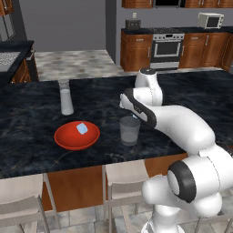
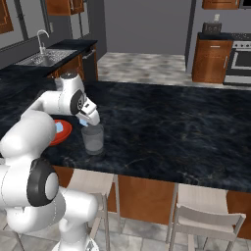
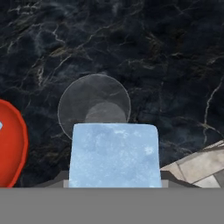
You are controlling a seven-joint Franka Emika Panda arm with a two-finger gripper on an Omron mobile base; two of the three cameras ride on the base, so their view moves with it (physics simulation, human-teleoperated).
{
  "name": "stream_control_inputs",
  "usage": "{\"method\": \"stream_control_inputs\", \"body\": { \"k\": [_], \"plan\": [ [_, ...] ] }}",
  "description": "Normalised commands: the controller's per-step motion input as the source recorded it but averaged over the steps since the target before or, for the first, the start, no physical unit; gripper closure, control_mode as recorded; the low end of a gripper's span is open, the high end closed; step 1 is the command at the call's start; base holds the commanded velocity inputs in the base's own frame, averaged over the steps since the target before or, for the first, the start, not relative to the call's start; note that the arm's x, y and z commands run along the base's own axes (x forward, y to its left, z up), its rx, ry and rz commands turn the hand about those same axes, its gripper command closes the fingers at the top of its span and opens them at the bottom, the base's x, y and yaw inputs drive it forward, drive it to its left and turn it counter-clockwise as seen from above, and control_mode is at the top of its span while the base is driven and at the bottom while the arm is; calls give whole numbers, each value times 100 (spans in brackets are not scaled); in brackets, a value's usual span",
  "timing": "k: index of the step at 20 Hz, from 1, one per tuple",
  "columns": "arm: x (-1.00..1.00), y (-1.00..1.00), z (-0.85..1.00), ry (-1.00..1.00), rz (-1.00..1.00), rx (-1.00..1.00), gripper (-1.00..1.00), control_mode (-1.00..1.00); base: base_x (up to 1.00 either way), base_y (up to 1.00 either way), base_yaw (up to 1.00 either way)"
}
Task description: There are two ice cubes in the ice bowl. Place both ice cubes in the glass cup.
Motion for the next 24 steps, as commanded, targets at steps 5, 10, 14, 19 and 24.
{"method": "stream_control_inputs", "body": {
  "k": [5, 10, 14, 19, 24],
  "plan": [
    [24, 1, -6, 0, 0, 0, 100, -100, 0, 0, 0],
    [17, 1, -12, 0, 0, 0, 100, -100, 0, 0, 0],
    [1, 0, -26, 0, 0, 0, 100, -100, 0, 0, 0],
    [0, 0, -24, 0, 0, 0, 100, -100, 0, 0, 0],
    [4, 0, -4, 0, 0, 0, 100, -100, 0, 0, 0]
  ]
}}
